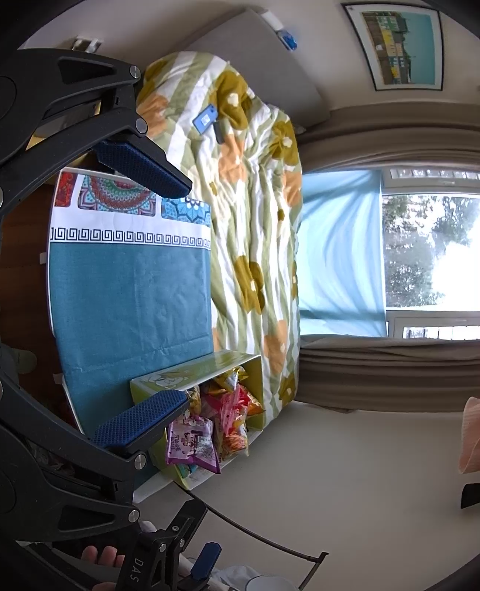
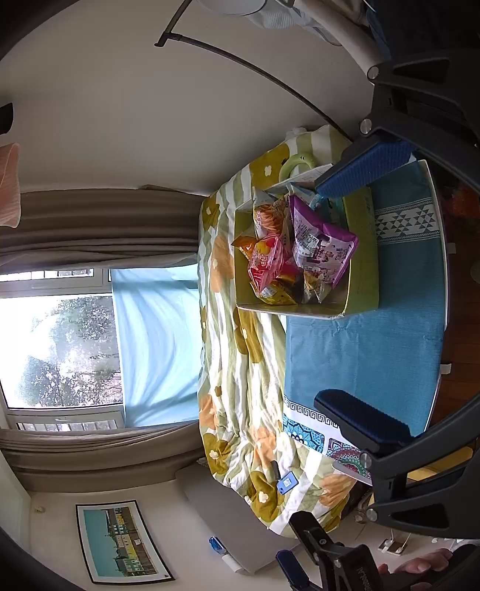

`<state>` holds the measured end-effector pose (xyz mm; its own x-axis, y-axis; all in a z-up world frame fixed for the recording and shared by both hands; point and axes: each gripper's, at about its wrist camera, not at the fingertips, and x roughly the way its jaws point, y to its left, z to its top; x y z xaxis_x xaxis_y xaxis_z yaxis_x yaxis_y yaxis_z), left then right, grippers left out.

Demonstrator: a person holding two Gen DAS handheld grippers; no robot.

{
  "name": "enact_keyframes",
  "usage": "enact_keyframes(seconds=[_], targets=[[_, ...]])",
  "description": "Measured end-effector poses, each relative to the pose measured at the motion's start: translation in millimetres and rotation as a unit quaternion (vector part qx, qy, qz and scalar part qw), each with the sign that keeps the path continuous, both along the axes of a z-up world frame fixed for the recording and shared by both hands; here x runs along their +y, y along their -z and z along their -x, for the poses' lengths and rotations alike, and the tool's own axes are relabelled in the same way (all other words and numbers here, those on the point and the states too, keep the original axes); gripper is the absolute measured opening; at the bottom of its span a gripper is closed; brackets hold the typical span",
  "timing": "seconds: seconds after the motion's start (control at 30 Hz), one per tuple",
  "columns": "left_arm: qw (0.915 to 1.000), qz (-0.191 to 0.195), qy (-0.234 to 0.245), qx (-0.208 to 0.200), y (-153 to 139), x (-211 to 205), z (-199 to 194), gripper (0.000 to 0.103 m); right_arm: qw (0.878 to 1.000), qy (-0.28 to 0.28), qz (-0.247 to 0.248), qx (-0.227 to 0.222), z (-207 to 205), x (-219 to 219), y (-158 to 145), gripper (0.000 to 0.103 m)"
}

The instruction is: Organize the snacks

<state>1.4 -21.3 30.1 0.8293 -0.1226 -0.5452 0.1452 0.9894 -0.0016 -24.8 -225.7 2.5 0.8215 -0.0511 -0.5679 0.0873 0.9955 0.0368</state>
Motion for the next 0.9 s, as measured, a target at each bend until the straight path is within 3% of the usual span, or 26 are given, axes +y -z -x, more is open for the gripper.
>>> enact_keyframes(seconds=[0.9], targets=[[1.0, -0.002, -0.005, 0.001, 0.3, 1.9, -4.0, 0.103, 1.0, -0.001, -0.003, 0.0, -3.5, -4.9, 3.2, 0.103]])
